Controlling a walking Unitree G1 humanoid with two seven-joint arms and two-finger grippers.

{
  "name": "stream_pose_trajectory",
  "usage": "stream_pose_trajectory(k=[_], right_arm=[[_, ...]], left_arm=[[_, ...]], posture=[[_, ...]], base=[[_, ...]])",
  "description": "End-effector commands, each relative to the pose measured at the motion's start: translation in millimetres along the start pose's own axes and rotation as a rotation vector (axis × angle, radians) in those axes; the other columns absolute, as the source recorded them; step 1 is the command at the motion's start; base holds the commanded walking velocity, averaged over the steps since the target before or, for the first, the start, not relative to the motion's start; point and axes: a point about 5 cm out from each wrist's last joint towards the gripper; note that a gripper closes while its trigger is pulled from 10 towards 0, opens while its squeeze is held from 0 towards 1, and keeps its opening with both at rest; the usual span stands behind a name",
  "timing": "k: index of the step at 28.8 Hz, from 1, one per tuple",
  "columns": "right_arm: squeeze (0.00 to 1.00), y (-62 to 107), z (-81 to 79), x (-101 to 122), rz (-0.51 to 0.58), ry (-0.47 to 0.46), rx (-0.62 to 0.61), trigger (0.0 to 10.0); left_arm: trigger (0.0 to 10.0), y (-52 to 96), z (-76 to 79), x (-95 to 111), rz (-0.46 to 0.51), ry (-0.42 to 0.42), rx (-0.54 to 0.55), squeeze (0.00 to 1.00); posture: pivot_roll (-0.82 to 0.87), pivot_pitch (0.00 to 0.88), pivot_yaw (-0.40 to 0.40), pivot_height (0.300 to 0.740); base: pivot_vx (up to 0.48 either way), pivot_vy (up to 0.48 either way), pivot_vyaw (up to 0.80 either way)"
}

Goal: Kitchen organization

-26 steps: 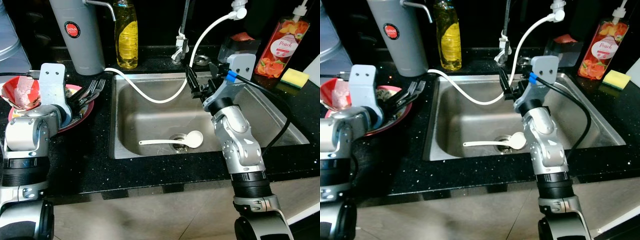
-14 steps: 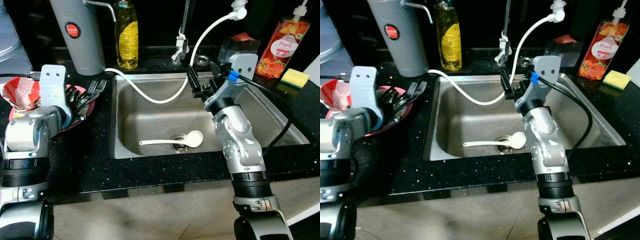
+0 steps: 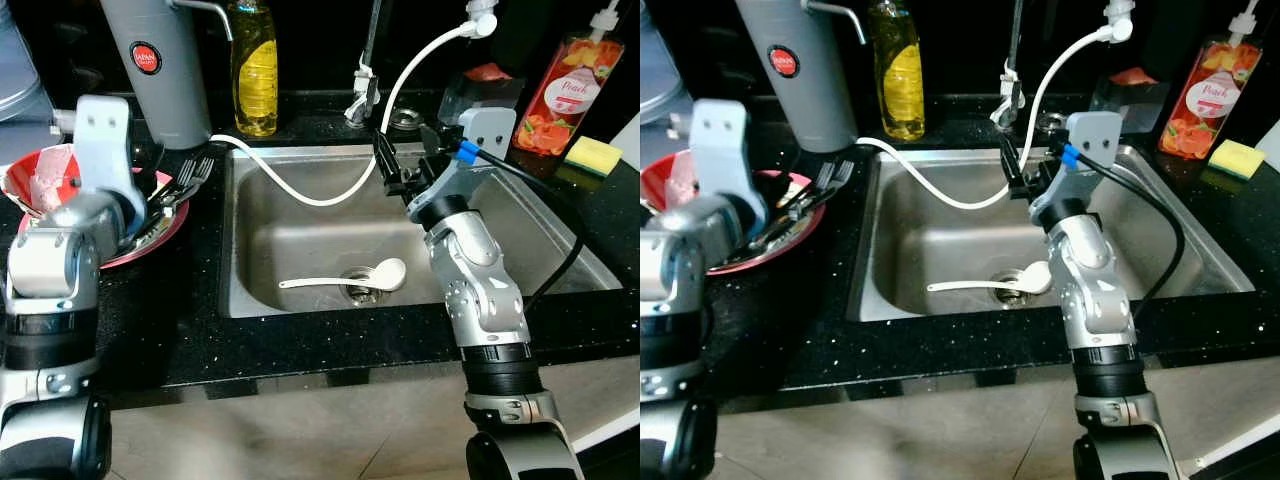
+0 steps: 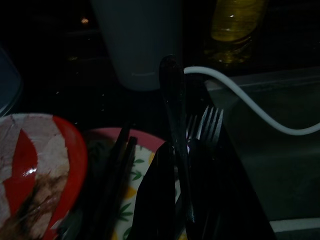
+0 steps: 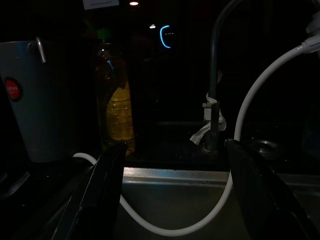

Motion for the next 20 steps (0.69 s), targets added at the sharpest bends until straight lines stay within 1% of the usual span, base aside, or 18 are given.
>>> stream_pose_trajectory(k=[1, 2, 3, 4, 5, 6, 7, 8, 9, 10, 11, 12, 13, 14, 15, 18, 20], right_arm=[[0.00, -0.2, 1.3, 3, 0.013, -0.005, -0.004, 10.0], [0.00, -0.2, 1.3, 3, 0.013, -0.005, -0.004, 10.0], [0.00, -0.3, 1.6, 3, 0.013, -0.006, -0.004, 10.0], [0.00, -0.6, 1.7, 3, 0.013, -0.010, -0.003, 10.0], [0.00, -0.6, 1.7, 3, 0.013, -0.010, -0.003, 10.0], [0.00, -0.8, 1.3, 3, 0.013, -0.012, -0.002, 10.0], [0.00, -1.5, -1.1, 4, 0.018, -0.043, 0.009, 10.0], [0.00, -1.5, -1.1, 4, 0.018, -0.043, 0.009, 10.0], [0.00, -1.9, -2.6, 4, 0.022, -0.066, 0.016, 10.0], [0.00, -1.3, -8.8, 8, 0.027, -0.159, 0.070, 10.0], [0.00, -1.3, -8.8, 8, 0.027, -0.159, 0.070, 10.0], [0.00, 4.8, -26.2, 19, 0.054, -0.340, 0.236, 10.0], [0.00, 8.2, -32.4, 24, 0.063, -0.424, 0.297, 10.0], [0.00, 10.1, -35.3, 26, 0.067, -0.467, 0.327, 10.0], [0.00, 10.1, -35.3, 26, 0.067, -0.467, 0.327, 10.0], [0.00, 12.4, -38.4, 32, 0.093, -0.714, 0.352, 10.0], [0.00, 12.2, -36.9, 36, 0.120, -0.853, 0.347, 10.0]], left_arm=[[10.0, 1.4, 4.6, 3, 0.020, -0.014, -0.019, 0.00], [10.0, 1.4, 4.6, 3, 0.020, -0.014, -0.019, 0.00], [10.0, 1.8, 7.7, 5, 0.032, -0.013, -0.032, 0.00], [10.0, 2.8, 17.7, 8, 0.054, -0.015, -0.085, 0.00], [10.0, 2.8, 17.7, 8, 0.054, -0.015, -0.085, 0.00], [10.0, 4.0, 25.6, 10, 0.069, -0.016, -0.134, 0.00], [10.0, 7.0, 39.4, 13, 0.099, -0.004, -0.230, 0.00], [10.0, 7.0, 39.4, 13, 0.099, -0.004, -0.230, 0.00], [10.0, 8.6, 44.8, 14, 0.112, 0.006, -0.271, 0.00], [10.0, 13.2, 55.4, 19, 0.161, -0.003, -0.346, 0.00], [10.0, 13.2, 55.4, 19, 0.161, -0.003, -0.346, 0.00], [10.0, 29.1, 78.7, 30, 0.274, -0.031, -0.530, 0.00], [10.0, 36.7, 87.5, 33, 0.320, -0.054, -0.604, 0.00], [10.0, 40.8, 91.8, 34, 0.343, -0.068, -0.642, 0.00], [10.0, 40.8, 91.8, 34, 0.343, -0.068, -0.642, 0.00], [10.0, 54.9, 103.6, 40, 0.468, -0.143, -0.737, 0.00], [10.0, 60.2, 108.7, 41, 0.498, -0.170, -0.781, 0.00]], posture=[[0.23, 0.000, -0.009, 0.740], [0.23, 0.000, -0.009, 0.740], [0.23, 0.000, -0.014, 0.740], [0.23, 0.000, -0.014, 0.740], [0.23, 0.000, -0.014, 0.740], [0.23, 0.000, -0.014, 0.740], [0.23, 0.000, -0.014, 0.740], [0.23, 0.000, -0.014, 0.740], [0.23, 0.000, -0.014, 0.740], [0.23, 0.000, -0.016, 0.740], [0.23, 0.000, -0.016, 0.740], [0.22, 0.000, -0.016, 0.740], [0.22, 0.000, -0.018, 0.740], [0.22, 0.000, -0.018, 0.740], [0.22, 0.000, -0.018, 0.740], [0.22, 0.000, -0.018, 0.740], [0.22, 0.000, -0.023, 0.740]], base=[[0.000, 0.000, 0.00], [0.000, 0.000, 0.00], [0.000, 0.000, 0.00], [0.000, 0.000, 0.00], [0.000, 0.000, 0.00], [0.000, 0.000, 0.00], [0.000, 0.000, 0.00], [0.000, 0.000, 0.00], [0.000, 0.000, 0.00], [0.000, 0.000, 0.00], [0.000, 0.000, 0.00], [0.000, 0.000, 0.00], [0.000, 0.000, 0.00], [0.000, 0.000, 0.00], [0.000, 0.000, 0.00], [0.000, 0.000, 0.00], [0.000, 0.000, 0.00]])
Point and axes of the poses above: a point about 5 cm out from each wrist's last joint towards the gripper, its own y axis pointing back from the gripper into the wrist, its own x axis along the axis of the wrist's last joint, z = x × y, and after that the axes turned 4 degrees about y, right-handed
